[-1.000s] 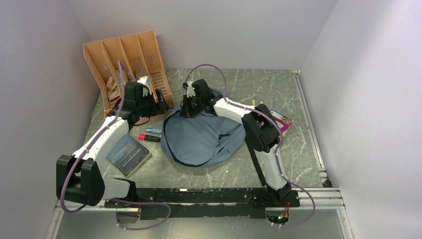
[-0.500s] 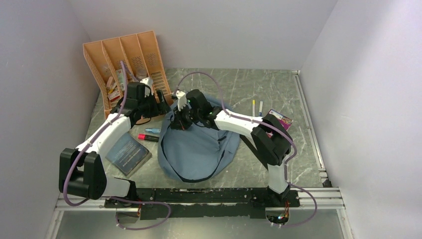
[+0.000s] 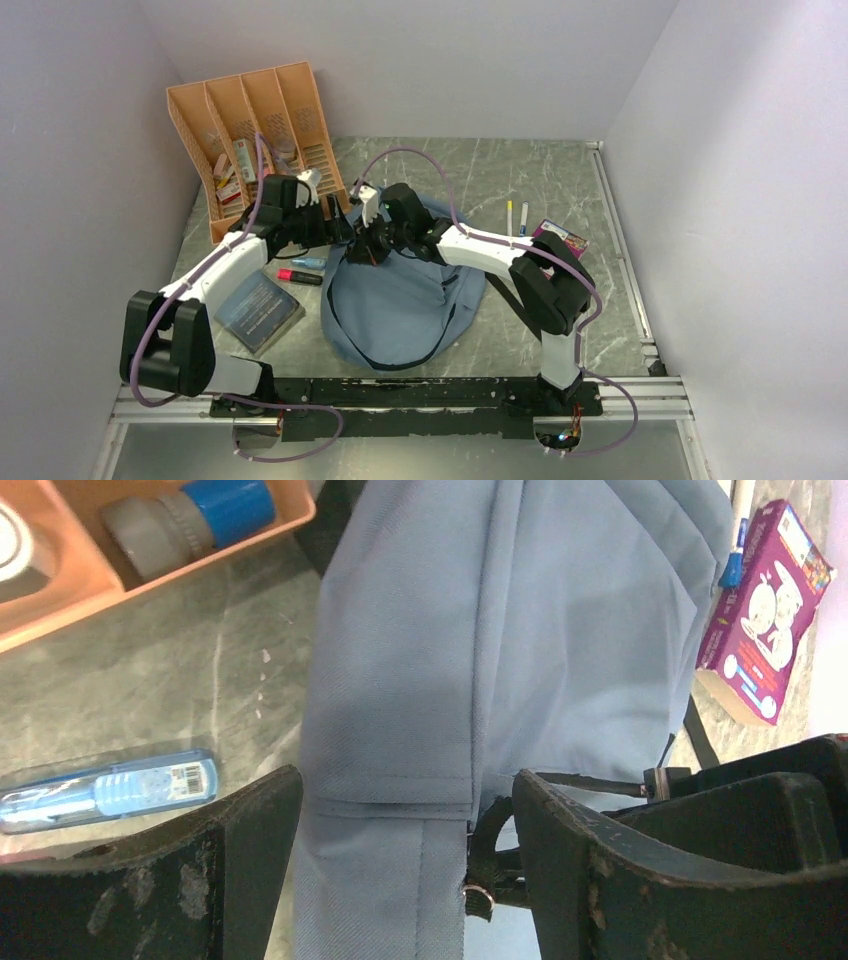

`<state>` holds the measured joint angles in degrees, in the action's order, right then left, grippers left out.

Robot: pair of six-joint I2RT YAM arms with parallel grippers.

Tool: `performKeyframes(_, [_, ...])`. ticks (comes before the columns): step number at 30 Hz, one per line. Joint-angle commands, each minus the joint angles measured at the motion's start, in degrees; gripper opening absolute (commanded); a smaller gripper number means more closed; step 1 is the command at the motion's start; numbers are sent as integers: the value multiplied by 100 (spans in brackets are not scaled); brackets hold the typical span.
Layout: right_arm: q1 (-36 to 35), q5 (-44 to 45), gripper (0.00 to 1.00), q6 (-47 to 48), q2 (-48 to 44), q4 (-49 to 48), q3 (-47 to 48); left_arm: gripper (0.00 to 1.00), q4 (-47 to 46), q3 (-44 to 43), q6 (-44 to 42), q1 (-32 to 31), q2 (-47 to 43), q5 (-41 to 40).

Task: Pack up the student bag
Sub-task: Unzip the student bag at the center of the board.

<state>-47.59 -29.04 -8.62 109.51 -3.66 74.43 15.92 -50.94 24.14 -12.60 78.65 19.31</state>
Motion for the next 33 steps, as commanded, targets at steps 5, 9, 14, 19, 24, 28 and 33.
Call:
performKeyframes(5, [10,-265,0,101,-406,-419,-170,68,26,-257,-315,-286,597,171])
performKeyframes(9, [5,-345,0,113,-456,-425,-201,44,23,-285,-380,-373,682,200])
performKeyframes(14, [-44,-502,0,267,-453,-254,-131,11,-25,-364,-436,-392,765,237])
performKeyframes(19, [-239,-764,0,499,-461,46,-80,5,-105,-470,-406,-392,908,293])
performKeyframes(24, [-501,-1007,0,531,-576,50,-248,5,-89,-564,-418,-392,1023,193])
performKeyframes(28, [-656,-1121,0,581,-669,52,-377,5,-119,-591,-389,-386,1123,168])
performKeyframes(33, [-749,-1129,0,805,-825,342,-467,5,-161,-633,-314,-390,1192,193])
